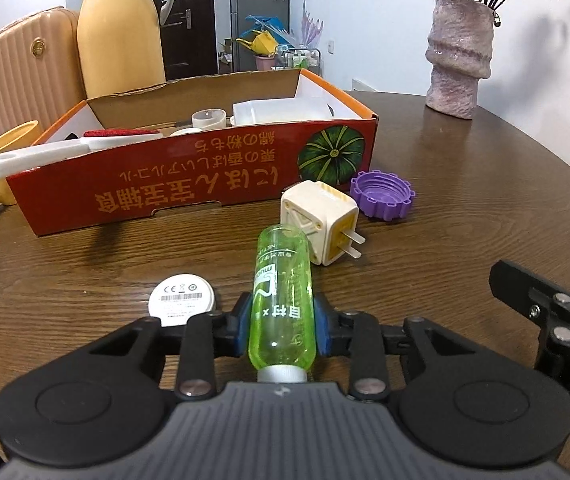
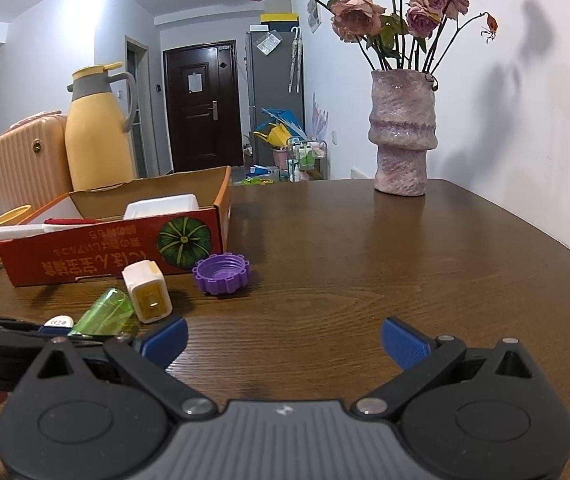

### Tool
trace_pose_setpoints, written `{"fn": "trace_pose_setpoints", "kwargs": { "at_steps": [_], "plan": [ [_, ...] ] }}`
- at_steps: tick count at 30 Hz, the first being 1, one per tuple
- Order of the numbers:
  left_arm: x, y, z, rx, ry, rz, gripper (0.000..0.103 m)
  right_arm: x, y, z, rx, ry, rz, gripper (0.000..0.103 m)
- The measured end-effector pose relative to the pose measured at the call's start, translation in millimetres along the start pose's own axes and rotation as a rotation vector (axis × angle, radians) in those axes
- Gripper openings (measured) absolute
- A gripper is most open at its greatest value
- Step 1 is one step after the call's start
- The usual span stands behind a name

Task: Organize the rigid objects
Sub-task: 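Lift the spray bottle with the left gripper while the right gripper approaches the purple cap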

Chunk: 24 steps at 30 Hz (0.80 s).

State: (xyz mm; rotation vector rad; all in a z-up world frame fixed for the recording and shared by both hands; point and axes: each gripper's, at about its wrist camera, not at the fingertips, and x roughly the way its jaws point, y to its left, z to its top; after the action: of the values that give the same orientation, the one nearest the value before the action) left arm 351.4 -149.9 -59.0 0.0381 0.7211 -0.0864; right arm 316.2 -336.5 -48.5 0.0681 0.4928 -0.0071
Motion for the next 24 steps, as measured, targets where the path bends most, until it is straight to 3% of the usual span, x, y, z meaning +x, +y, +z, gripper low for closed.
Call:
{"fn": "trace_pose_setpoints", "kwargs": {
  "at_steps": [13, 24],
  "plan": [
    [-54.1, 26.4, 8.4, -0.069, -0.148, -0.080, 0.031, 2.9, -2.1, -0.8, 0.016, -0.002, -0.013, 0.103],
    [-87.4, 58.3, 8.7, -0.126, -0.251, -0.083, 0.031, -3.5, 6.0, -2.7, 0.015, -0.041, 0.028, 0.103]
  ]
}}
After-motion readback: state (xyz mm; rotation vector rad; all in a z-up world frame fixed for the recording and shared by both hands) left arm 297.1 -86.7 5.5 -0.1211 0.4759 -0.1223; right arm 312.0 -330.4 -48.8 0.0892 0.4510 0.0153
